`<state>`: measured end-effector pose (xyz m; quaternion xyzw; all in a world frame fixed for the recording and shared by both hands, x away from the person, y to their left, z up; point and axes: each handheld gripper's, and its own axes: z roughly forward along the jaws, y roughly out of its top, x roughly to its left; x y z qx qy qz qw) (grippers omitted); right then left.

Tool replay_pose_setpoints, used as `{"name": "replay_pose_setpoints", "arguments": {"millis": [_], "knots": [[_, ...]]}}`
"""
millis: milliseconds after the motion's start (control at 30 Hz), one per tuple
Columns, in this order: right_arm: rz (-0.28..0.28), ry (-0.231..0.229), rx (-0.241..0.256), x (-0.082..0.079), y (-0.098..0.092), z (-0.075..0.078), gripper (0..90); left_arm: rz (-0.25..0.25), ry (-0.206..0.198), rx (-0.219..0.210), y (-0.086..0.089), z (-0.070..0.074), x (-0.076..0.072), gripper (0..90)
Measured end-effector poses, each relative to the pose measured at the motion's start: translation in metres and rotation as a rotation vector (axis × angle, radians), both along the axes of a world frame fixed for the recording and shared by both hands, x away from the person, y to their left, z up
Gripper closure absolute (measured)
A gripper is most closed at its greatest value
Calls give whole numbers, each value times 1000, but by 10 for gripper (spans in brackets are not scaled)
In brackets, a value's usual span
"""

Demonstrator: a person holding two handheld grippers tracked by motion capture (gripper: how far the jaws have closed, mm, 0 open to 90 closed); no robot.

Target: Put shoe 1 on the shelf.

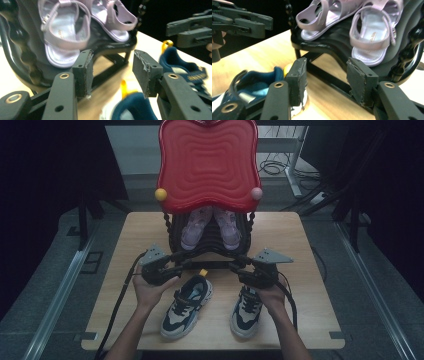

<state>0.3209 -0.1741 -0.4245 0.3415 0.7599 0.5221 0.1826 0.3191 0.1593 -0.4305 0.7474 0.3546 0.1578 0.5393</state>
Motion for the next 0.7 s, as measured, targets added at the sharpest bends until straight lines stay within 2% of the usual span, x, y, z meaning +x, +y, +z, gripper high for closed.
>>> {"name": "replay_pose_setpoints", "arguments": {"millis": [133, 233, 433, 567, 700], "knots": [[24, 7, -5, -8, -5, -4, 505, -27, 31, 17, 4, -4, -12, 509], [32, 13, -24, -14, -6, -8, 498, -41, 61, 12, 8, -9, -22, 511], [51, 23, -20, -22, -15, -14, 489, -61, 114, 2, 15, -19, -38, 514], [47, 34, -30, -26, -20, -18, 487, -55, 134, -1, 23, -24, -47, 516], [27, 26, -3, -30, -28, -18, 491, -3, 137, 26, 30, -29, -53, 522]]}}
